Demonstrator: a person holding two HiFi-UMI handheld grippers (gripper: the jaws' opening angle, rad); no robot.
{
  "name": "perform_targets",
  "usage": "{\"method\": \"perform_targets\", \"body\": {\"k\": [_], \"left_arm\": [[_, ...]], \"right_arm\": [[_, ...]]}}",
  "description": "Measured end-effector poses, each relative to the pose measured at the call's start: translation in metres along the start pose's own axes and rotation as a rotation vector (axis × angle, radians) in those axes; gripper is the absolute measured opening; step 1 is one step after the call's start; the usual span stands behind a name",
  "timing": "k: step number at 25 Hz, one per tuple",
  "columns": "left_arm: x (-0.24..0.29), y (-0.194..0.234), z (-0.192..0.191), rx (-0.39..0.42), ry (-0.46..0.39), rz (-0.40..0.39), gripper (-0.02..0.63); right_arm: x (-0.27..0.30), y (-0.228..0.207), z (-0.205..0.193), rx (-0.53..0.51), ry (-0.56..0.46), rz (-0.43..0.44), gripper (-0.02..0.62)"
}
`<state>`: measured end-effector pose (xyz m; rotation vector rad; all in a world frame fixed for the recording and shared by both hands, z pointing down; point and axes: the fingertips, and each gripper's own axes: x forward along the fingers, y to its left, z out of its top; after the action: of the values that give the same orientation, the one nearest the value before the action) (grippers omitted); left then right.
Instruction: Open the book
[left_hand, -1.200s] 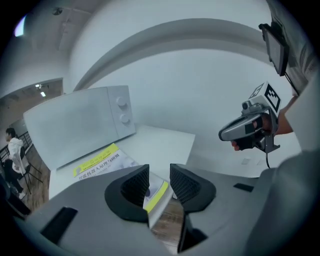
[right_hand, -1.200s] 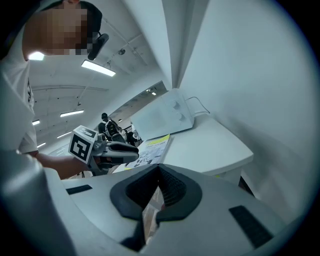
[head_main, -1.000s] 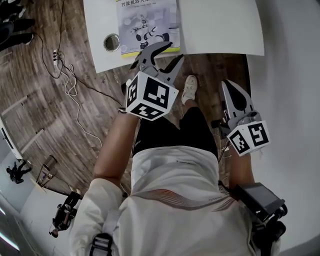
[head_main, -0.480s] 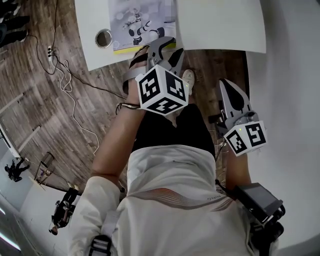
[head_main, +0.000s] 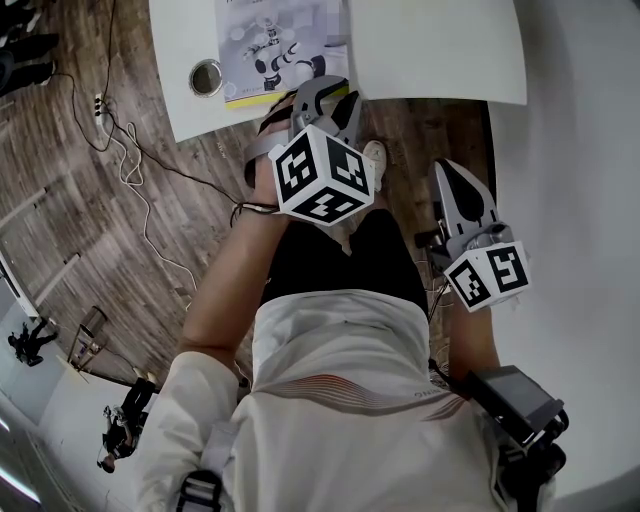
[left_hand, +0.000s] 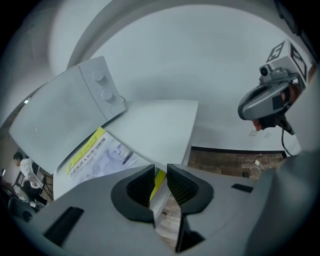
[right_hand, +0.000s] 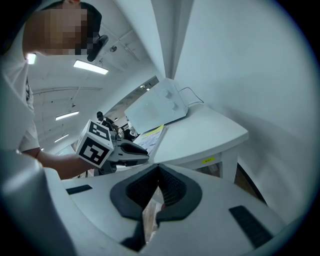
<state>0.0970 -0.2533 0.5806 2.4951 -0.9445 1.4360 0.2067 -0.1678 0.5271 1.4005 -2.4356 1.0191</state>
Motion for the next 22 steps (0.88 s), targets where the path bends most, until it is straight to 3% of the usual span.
{"method": "perform_targets", "body": {"k": [9,22], "left_arm": [[-0.002,-0.001,0.001,-0.145,-0.028,-0.051,0.019],[-0.025,0.007,0.013,-0.281,-0.131,-0.057,0.009]], "right_arm": [[0.000,-0.002,0.004,-0.003,-0.009,-0.003,0.003],[-0.001,0.004,0.012,-0.012,-0.012,0.010,0.003]]}}
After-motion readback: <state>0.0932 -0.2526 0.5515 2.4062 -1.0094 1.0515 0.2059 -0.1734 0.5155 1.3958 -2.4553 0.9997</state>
